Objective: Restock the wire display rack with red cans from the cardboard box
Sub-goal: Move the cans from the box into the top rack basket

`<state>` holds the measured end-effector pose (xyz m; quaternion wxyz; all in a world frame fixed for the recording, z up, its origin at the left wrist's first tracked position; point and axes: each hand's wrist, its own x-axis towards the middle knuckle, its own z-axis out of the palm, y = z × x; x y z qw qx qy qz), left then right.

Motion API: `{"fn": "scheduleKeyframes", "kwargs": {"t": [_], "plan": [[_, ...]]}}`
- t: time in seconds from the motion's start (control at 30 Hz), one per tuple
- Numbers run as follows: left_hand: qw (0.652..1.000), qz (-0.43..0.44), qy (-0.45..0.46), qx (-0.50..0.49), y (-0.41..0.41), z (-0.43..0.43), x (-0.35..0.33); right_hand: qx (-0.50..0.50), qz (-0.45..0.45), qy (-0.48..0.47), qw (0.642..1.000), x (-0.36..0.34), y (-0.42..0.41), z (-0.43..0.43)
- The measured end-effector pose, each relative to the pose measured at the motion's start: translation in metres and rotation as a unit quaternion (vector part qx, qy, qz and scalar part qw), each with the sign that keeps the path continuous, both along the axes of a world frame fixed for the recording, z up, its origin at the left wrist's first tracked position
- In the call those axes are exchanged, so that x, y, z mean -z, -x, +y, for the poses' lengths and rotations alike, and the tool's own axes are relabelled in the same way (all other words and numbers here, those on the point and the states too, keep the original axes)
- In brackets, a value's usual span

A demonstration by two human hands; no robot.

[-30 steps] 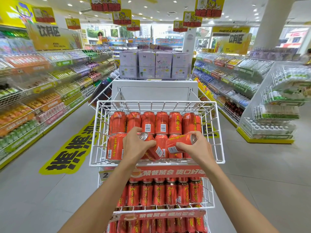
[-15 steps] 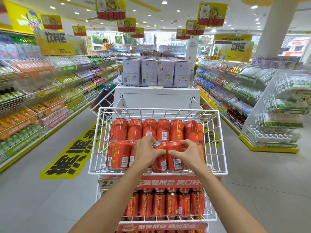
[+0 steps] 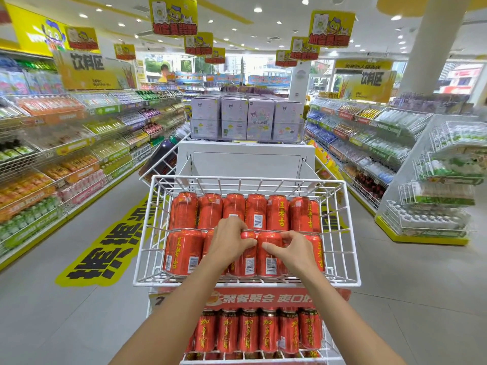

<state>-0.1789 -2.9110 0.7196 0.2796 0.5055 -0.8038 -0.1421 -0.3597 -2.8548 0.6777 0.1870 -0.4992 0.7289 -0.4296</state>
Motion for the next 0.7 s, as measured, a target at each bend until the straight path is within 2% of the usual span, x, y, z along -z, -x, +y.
{"fn": "scheduleKeyframes", "kwargs": {"t": [0.4,0.7], "plan": [[0.997,-0.079,0.025,-0.004,0.011,-0.009,0.010,-0.056,0.018,0.003,0.998,-0.002,0.007,0.001],[0.996,-0.081,0.029,-0.013,0.012,-0.007,0.009,-0.067,0.035,-0.011,0.997,-0.007,0.006,0.006]]}}
